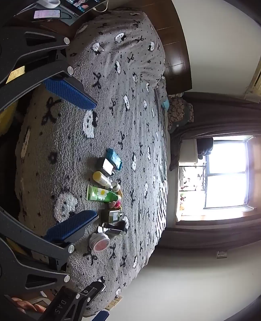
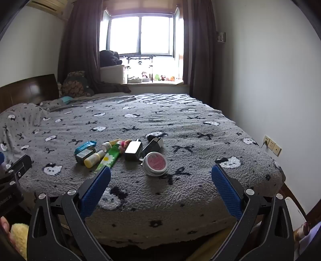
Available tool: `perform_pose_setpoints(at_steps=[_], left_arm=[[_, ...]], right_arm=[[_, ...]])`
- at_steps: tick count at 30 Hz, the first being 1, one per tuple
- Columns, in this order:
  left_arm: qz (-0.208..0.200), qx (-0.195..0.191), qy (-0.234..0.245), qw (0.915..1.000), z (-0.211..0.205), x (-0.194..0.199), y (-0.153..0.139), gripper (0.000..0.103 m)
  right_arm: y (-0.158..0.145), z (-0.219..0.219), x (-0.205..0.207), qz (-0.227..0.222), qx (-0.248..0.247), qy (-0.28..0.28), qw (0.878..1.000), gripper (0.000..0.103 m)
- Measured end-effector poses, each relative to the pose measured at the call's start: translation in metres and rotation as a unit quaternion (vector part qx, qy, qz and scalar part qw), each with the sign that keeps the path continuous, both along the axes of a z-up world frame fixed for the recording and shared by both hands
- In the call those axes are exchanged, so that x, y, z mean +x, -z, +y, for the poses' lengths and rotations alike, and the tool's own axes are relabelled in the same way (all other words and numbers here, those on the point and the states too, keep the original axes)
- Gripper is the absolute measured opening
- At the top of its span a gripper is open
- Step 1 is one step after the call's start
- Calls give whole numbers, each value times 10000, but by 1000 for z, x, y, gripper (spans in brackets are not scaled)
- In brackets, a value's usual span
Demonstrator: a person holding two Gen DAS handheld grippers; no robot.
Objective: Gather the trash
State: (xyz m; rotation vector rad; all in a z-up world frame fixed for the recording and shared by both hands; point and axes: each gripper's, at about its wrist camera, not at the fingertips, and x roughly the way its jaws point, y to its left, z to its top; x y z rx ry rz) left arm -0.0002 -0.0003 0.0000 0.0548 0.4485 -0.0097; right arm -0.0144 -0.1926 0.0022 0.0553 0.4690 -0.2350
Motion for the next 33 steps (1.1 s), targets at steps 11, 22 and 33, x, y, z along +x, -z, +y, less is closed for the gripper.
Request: perform_pose_setpoints(at_steps=[11, 22, 33], left_arm=[[-5, -5, -18, 10000, 0, 0, 0, 95], [-15, -20, 12, 10000, 2, -3, -3, 95], [-27, -16, 11, 10000, 2, -2, -4, 95]], right_arm=[[-1, 1, 0, -9, -14, -4, 10000, 100], [-1, 2, 0, -12, -14, -10, 10000, 100], [1, 0, 0, -19, -16, -9, 10000, 100]])
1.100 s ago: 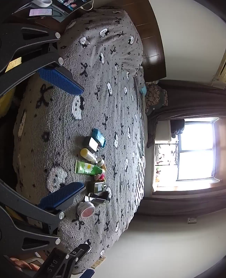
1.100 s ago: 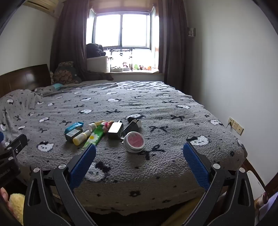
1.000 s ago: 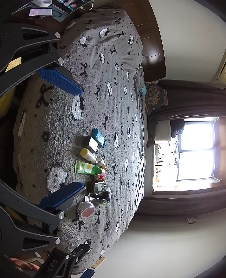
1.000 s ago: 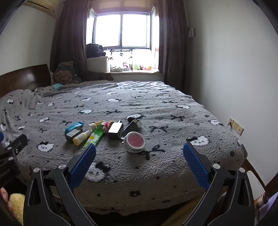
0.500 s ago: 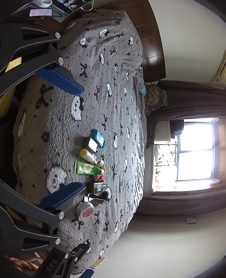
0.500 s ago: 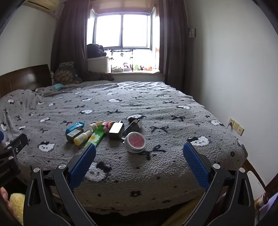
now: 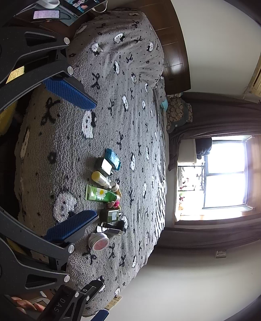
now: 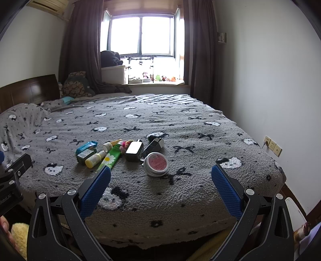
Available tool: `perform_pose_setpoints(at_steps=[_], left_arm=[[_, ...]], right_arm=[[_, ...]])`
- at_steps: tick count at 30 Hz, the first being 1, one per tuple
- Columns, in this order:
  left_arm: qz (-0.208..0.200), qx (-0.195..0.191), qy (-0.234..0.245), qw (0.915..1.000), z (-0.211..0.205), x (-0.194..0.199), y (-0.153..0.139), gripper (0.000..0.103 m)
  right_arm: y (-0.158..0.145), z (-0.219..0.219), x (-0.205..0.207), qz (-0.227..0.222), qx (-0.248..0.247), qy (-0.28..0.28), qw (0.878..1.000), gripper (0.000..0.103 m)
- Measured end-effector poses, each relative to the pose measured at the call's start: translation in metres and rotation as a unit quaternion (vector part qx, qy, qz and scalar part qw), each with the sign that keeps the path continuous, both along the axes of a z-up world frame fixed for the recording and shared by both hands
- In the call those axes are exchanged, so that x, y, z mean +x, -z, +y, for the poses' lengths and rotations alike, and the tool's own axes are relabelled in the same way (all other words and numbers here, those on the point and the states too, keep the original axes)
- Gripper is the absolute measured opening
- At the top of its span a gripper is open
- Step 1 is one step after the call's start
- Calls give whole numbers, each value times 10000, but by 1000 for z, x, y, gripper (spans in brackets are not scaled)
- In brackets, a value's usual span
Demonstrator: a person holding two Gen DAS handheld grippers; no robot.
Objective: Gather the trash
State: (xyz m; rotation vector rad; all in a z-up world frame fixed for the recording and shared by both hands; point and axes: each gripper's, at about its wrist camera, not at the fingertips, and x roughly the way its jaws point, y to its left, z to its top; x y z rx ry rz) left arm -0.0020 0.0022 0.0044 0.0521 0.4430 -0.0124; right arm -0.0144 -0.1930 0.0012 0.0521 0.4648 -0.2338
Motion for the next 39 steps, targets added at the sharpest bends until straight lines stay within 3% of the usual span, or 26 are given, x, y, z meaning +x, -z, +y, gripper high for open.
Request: perform_pose_setpoints(at_steps=[39], left_arm=[[-102, 7, -54, 9999, 0, 0, -11, 95]], right_arm=[[-7, 5, -1, -67, -36, -45, 10000, 100]])
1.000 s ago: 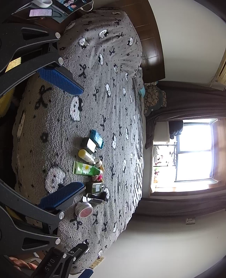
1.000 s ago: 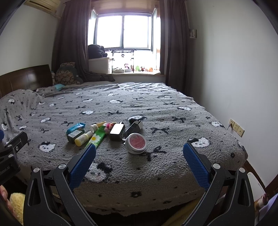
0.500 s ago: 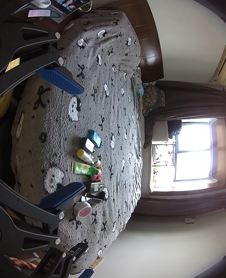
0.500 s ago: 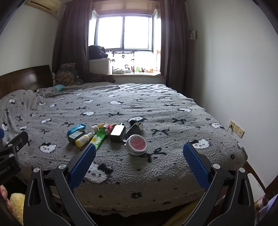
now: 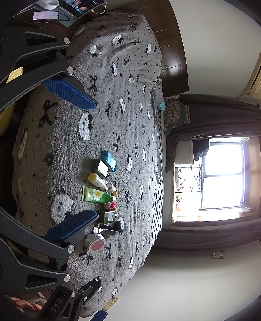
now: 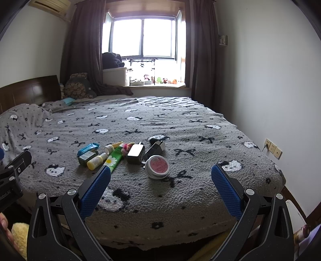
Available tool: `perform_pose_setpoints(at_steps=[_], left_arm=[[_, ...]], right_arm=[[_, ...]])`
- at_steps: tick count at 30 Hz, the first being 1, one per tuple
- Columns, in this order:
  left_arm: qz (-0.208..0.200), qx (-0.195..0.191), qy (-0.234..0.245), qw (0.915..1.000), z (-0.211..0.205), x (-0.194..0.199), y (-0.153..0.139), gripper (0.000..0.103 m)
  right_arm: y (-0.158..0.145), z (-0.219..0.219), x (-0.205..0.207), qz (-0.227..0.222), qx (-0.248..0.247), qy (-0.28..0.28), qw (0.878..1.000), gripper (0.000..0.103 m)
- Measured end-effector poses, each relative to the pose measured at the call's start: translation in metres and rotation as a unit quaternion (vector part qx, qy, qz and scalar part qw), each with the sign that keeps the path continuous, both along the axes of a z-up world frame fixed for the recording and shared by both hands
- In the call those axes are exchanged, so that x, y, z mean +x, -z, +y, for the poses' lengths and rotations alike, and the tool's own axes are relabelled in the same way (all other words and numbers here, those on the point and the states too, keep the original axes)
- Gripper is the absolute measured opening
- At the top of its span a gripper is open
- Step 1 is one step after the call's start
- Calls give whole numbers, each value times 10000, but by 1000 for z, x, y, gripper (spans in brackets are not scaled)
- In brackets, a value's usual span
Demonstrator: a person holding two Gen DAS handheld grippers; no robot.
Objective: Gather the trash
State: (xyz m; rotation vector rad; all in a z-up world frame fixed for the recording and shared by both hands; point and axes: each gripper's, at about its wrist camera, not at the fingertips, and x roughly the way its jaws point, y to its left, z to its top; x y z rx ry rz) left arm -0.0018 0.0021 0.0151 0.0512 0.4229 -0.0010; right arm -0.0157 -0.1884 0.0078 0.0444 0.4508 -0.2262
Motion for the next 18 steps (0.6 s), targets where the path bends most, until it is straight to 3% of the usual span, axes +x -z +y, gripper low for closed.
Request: perform_pose_setpoints(at_steps=[18], left_arm=[[14, 18, -42, 10000, 2, -2, 5, 95]], right_arm=[[3, -3, -3, -171, -90, 31, 9998, 100]])
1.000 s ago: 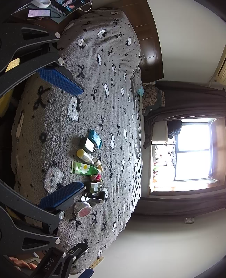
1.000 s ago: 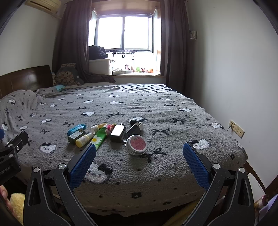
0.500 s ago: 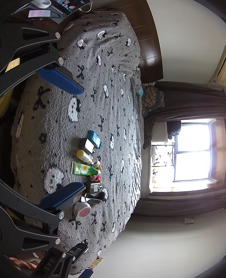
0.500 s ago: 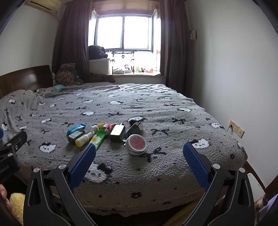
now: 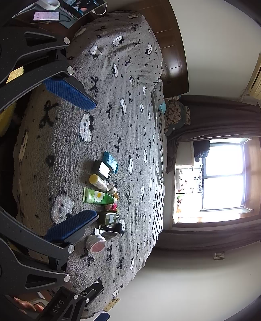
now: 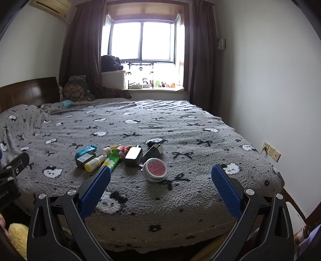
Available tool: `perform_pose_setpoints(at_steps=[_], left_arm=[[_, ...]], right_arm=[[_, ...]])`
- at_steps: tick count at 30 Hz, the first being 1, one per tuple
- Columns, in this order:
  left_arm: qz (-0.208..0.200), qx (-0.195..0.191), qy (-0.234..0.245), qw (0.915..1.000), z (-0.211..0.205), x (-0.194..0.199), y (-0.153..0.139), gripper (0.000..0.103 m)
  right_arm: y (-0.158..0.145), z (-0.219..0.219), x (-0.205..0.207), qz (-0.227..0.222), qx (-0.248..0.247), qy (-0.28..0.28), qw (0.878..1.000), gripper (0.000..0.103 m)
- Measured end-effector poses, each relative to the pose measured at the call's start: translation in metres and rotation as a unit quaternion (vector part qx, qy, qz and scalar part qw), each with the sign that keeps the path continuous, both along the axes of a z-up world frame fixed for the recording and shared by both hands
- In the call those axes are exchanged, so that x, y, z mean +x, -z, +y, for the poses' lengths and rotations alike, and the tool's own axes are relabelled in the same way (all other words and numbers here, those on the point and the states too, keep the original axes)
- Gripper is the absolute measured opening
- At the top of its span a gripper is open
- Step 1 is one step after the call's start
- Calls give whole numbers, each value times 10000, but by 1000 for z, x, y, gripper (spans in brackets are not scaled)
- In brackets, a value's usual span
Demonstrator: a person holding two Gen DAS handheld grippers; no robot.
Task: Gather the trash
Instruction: 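Grasp the pink-lidded tin with the right tool while the left tool grasps the green daisy tube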
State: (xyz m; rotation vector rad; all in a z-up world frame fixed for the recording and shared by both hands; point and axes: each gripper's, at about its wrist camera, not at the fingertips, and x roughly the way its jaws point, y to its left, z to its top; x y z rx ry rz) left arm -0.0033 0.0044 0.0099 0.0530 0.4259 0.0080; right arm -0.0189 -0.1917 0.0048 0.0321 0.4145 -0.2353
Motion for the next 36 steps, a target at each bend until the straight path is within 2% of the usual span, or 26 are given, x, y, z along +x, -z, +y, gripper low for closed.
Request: perform_pose_setpoints(at_steps=[8, 17, 22, 28, 34, 36], left_arm=[[192, -24, 50, 9998, 1, 14, 18, 95], [675, -255, 422, 9965, 7, 52, 59, 95], [1007, -76, 505, 9936, 4, 74, 86, 95], [1559, -336, 737, 9844, -3, 110, 113, 95], [1791, -314, 1153, 9765, -36, 145, 135, 92], [1800, -223, 1271, 9752, -47, 155, 141, 87]], right_arm=[[14, -8, 7, 66, 137, -140, 9998, 100], [63, -28, 39, 641, 550, -365, 9958, 100], [85, -31, 62, 847, 667, -343, 9936, 100], [110, -43, 100, 1229, 850, -286, 9884, 100], [115, -52, 134, 1326, 976, -384, 9856, 100], [115, -53, 145, 1326, 924, -463, 9858, 100]])
